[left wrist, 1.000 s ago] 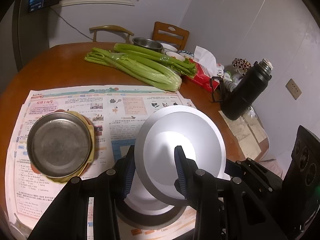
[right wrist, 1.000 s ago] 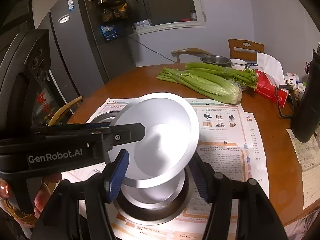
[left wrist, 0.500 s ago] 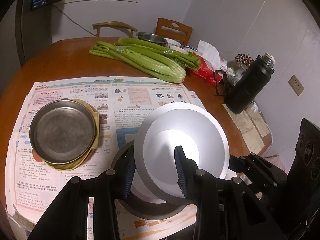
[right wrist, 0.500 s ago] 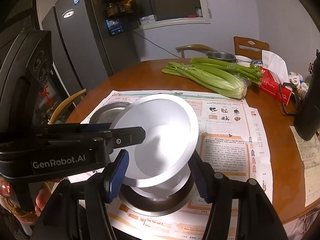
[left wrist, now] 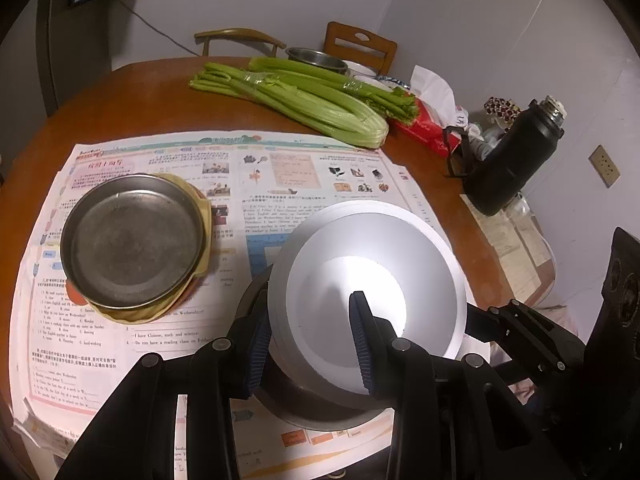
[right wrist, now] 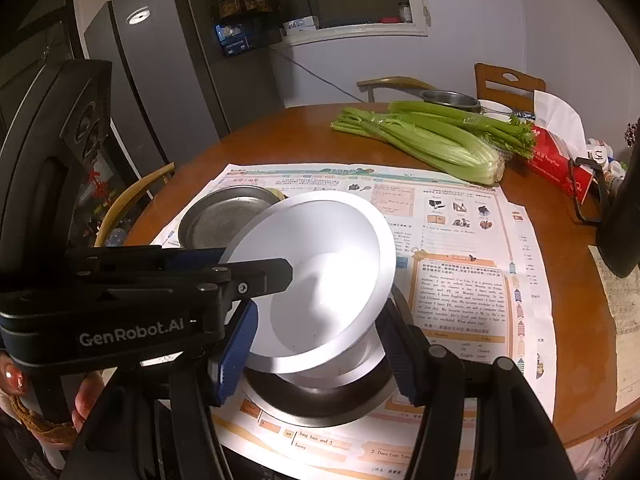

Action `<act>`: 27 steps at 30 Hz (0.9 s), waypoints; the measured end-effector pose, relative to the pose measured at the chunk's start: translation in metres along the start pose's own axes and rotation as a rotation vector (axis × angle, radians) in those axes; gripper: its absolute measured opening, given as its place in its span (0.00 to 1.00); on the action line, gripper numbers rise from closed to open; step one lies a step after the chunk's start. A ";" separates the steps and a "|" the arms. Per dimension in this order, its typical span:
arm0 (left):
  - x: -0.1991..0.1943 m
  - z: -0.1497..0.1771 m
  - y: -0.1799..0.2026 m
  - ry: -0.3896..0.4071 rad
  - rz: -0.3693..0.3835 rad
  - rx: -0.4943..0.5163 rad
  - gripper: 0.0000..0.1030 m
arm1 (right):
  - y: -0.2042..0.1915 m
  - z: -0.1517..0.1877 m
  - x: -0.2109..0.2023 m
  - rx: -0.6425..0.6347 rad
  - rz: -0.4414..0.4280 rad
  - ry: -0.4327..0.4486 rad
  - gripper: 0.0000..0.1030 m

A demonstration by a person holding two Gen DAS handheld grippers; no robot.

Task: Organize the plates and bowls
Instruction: 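Lower the second cup into the first cup and open the left tool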

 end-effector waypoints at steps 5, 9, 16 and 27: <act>0.003 0.004 -0.002 -0.006 -0.009 0.005 0.37 | -0.002 0.004 0.003 -0.003 0.002 -0.008 0.60; 0.009 0.010 -0.006 -0.024 -0.013 -0.002 0.37 | -0.003 0.009 0.008 -0.008 0.007 -0.026 0.60; 0.022 0.016 -0.013 -0.033 -0.040 0.019 0.37 | -0.001 0.017 0.023 0.002 0.003 -0.057 0.60; 0.029 0.022 -0.013 -0.024 -0.048 0.038 0.37 | 0.000 0.024 0.035 -0.026 0.047 -0.068 0.60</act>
Point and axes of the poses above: each gripper's, at about its wrist camera, not at the fingertips, and x roughly the way its jaws point, y to its right, z to its underside, the point moved 9 cm from there along x, roughly the way its jaws point
